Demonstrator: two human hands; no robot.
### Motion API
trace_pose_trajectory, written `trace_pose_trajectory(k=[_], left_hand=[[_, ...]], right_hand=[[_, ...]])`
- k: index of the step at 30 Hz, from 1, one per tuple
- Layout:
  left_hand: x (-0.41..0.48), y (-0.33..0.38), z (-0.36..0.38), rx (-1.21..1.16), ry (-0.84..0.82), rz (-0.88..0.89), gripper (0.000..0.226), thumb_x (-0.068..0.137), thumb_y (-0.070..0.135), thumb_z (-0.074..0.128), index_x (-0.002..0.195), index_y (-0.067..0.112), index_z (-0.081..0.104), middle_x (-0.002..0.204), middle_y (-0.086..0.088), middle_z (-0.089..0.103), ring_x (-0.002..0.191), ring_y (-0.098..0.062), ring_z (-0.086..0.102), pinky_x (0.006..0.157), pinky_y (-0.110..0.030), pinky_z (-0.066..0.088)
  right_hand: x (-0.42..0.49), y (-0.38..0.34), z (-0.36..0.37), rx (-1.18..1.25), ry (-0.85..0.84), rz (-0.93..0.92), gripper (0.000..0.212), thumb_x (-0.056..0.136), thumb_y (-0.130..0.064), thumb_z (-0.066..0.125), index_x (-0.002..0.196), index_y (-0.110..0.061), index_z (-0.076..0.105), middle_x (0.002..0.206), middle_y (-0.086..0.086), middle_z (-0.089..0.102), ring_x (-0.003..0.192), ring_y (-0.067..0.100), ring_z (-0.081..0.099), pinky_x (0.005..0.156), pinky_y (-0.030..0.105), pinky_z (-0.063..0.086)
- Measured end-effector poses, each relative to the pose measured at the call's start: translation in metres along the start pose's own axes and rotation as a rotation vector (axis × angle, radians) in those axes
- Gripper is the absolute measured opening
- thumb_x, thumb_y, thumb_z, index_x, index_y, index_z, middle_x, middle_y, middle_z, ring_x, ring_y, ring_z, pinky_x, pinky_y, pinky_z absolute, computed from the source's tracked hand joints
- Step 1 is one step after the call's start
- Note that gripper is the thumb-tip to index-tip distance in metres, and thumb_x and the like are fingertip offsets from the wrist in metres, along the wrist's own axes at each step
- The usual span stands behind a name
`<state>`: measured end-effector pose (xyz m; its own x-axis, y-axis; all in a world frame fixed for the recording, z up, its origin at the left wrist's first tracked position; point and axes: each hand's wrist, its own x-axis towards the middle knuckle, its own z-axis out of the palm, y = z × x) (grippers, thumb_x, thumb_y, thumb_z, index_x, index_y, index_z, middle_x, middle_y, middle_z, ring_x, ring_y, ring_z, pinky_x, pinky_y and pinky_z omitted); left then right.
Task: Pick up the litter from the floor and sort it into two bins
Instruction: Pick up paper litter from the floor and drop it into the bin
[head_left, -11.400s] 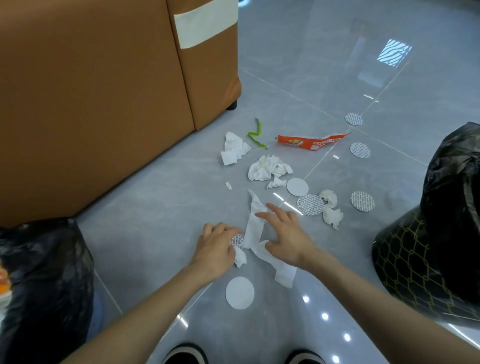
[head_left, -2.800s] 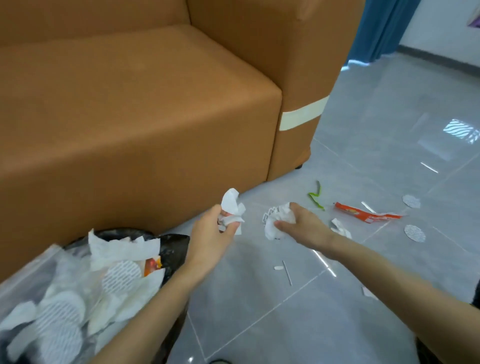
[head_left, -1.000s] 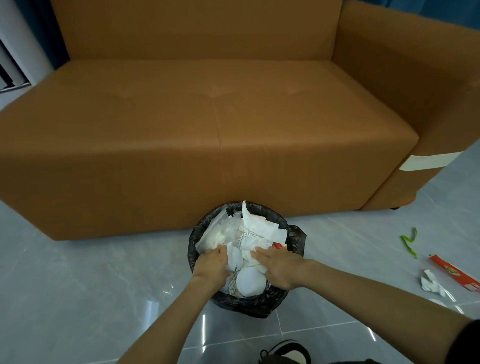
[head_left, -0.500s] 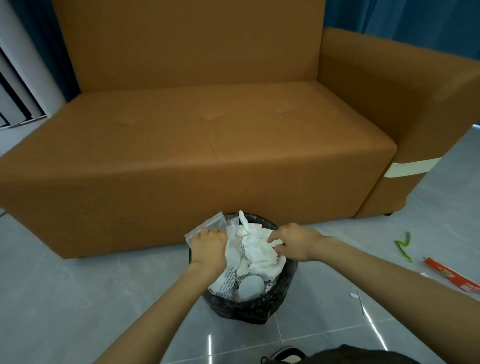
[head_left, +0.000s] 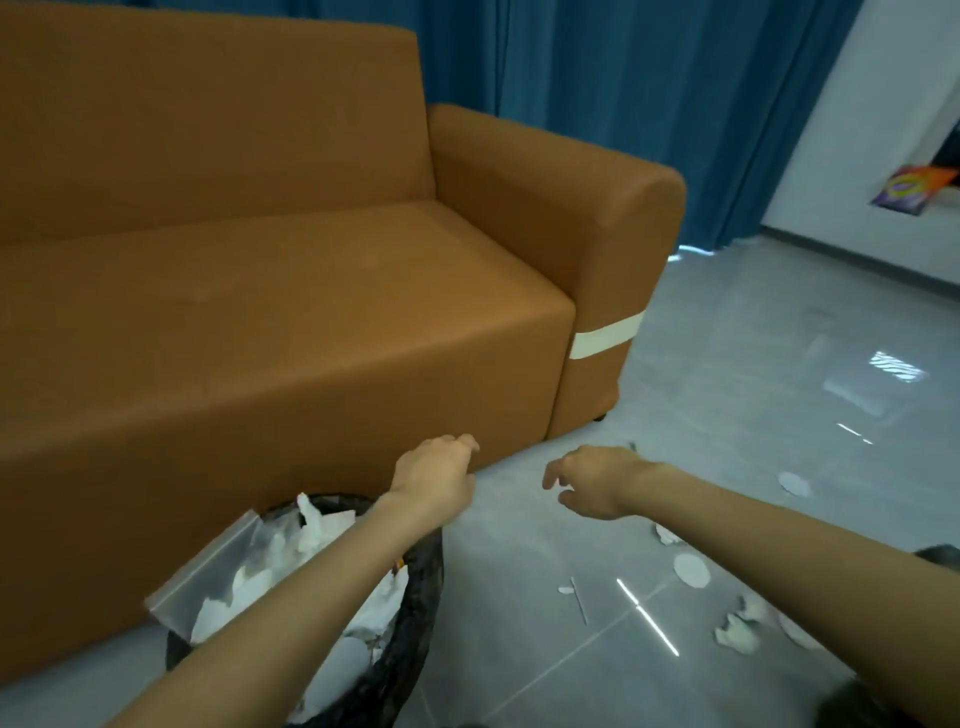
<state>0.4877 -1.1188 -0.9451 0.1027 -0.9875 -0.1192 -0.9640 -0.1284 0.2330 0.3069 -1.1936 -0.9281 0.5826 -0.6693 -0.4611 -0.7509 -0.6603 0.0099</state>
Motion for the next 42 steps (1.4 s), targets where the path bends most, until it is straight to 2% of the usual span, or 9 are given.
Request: trace_pose_trajectory(k=[6, 13, 18, 23, 27, 33, 37, 39, 42], left_hand=[[0.060, 0.073, 0.015, 0.061, -0.093, 0.173, 0.043, 0.092, 0.014, 0.044, 0.135, 0.021, 0.042, 0.132, -0.003, 0.047, 0.119, -0.024, 0.048, 0.093, -0.038, 0.044], [0.138, 0.142, 0.054, 0.107, -0.189, 0.245, 0.046, 0.091, 0.012, 0.045, 0.136, 0.015, 0.041, 0.137, -0.007, 0.042, 0.123, -0.027, 0.045, 0.096, -0.038, 0.043], [0.183, 0.179, 0.116, 0.123, -0.261, 0.271, 0.047, 0.089, 0.011, 0.046, 0.136, 0.013, 0.041, 0.136, -0.010, 0.042, 0.126, -0.028, 0.043, 0.099, -0.037, 0.039], [0.206, 0.192, 0.188, 0.089, -0.361, 0.267, 0.047, 0.089, 0.013, 0.047, 0.135, 0.014, 0.040, 0.136, -0.009, 0.042, 0.127, -0.029, 0.042, 0.100, -0.038, 0.039], [0.222, 0.187, 0.233, 0.041, -0.404, 0.240, 0.049, 0.089, 0.012, 0.048, 0.137, 0.015, 0.037, 0.138, -0.008, 0.039, 0.128, -0.028, 0.040, 0.101, -0.037, 0.037], [0.244, 0.181, 0.270, -0.039, -0.396, 0.263, 0.055, 0.091, 0.011, 0.044, 0.143, 0.016, 0.028, 0.144, -0.008, 0.033, 0.132, -0.028, 0.033, 0.106, -0.037, 0.034], [0.254, 0.178, 0.288, -0.093, -0.382, 0.257, 0.057, 0.090, 0.007, 0.041, 0.144, 0.017, 0.026, 0.146, -0.008, 0.032, 0.133, -0.029, 0.032, 0.108, -0.036, 0.033], [0.254, 0.178, 0.296, -0.104, -0.380, 0.257, 0.059, 0.090, 0.006, 0.041, 0.145, 0.016, 0.024, 0.148, -0.007, 0.029, 0.134, -0.029, 0.030, 0.108, -0.036, 0.032], [0.253, 0.179, 0.305, -0.119, -0.387, 0.253, 0.064, 0.090, 0.007, 0.043, 0.147, 0.016, 0.018, 0.151, -0.005, 0.023, 0.136, -0.028, 0.026, 0.109, -0.037, 0.030]], right_hand=[[-0.014, 0.089, 0.026, 0.061, -0.049, 0.265, 0.043, 0.096, -0.022, 0.040, 0.139, -0.028, 0.040, 0.141, 0.002, 0.043, 0.127, 0.022, 0.045, 0.097, 0.032, 0.038], [0.003, 0.160, 0.077, 0.101, -0.055, 0.457, 0.044, 0.094, -0.018, 0.043, 0.137, -0.020, 0.042, 0.139, 0.006, 0.045, 0.127, 0.026, 0.046, 0.098, 0.034, 0.040], [0.039, 0.194, 0.125, 0.149, -0.065, 0.491, 0.044, 0.093, -0.020, 0.045, 0.136, -0.014, 0.041, 0.140, 0.011, 0.040, 0.129, 0.031, 0.042, 0.102, 0.040, 0.040], [0.074, 0.220, 0.180, 0.362, -0.027, 0.570, 0.051, 0.091, -0.017, 0.047, 0.140, -0.013, 0.033, 0.136, 0.013, 0.039, 0.125, 0.036, 0.040, 0.101, 0.041, 0.037], [0.101, 0.247, 0.221, 0.514, 0.019, 0.622, 0.062, 0.088, -0.016, 0.050, 0.145, -0.014, 0.025, 0.141, 0.014, 0.037, 0.129, 0.035, 0.037, 0.107, 0.036, 0.028], [0.124, 0.264, 0.267, 0.633, 0.007, 0.614, 0.077, 0.087, -0.016, 0.053, 0.152, -0.018, 0.011, 0.157, 0.013, 0.013, 0.142, 0.032, 0.020, 0.115, 0.034, 0.021], [0.124, 0.256, 0.283, 0.679, 0.030, 0.560, 0.073, 0.084, -0.008, 0.053, 0.150, -0.014, 0.022, 0.155, 0.008, 0.024, 0.138, 0.029, 0.029, 0.113, 0.027, 0.022], [0.121, 0.248, 0.286, 0.726, 0.058, 0.540, 0.069, 0.081, -0.003, 0.051, 0.146, -0.018, 0.032, 0.149, 0.006, 0.036, 0.133, 0.028, 0.037, 0.109, 0.028, 0.032], [0.114, 0.238, 0.287, 0.786, 0.137, 0.517, 0.063, 0.078, -0.001, 0.050, 0.136, -0.026, 0.043, 0.130, 0.008, 0.053, 0.118, 0.028, 0.051, 0.097, 0.031, 0.043]])
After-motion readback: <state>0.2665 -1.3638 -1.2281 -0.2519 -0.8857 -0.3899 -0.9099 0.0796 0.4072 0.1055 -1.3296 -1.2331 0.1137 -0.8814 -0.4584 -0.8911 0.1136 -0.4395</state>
